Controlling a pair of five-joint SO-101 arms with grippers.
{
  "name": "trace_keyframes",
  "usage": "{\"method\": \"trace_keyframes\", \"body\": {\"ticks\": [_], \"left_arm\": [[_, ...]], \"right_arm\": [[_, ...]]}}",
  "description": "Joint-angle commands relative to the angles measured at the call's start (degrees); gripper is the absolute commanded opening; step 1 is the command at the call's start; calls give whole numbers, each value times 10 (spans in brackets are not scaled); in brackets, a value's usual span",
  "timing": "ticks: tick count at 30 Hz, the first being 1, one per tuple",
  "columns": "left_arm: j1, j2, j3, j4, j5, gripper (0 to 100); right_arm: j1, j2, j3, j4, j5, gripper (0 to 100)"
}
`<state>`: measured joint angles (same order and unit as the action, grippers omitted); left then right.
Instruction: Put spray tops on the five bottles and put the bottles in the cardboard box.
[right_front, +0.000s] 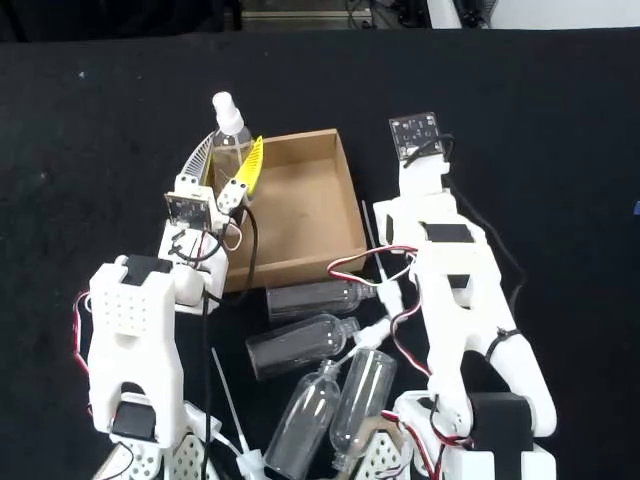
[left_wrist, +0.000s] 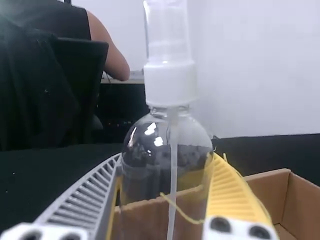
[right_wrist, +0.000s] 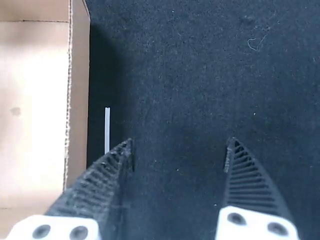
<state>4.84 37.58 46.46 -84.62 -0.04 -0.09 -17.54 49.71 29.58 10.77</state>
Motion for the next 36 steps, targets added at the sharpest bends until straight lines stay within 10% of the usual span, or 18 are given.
{"method": "trace_keyframes", "body": {"ticks": [1,21,36], "left_arm": [[-2,3,-6,14,-4,215],[-3,8,-5,20,-6,331],[-14,3,-7,16,-8,214]], "right_arm": [[11,-30,-3,-18,-4,265],[12,-30,-3,-18,-4,265],[13,-30,-3,-18,-4,265]]}}
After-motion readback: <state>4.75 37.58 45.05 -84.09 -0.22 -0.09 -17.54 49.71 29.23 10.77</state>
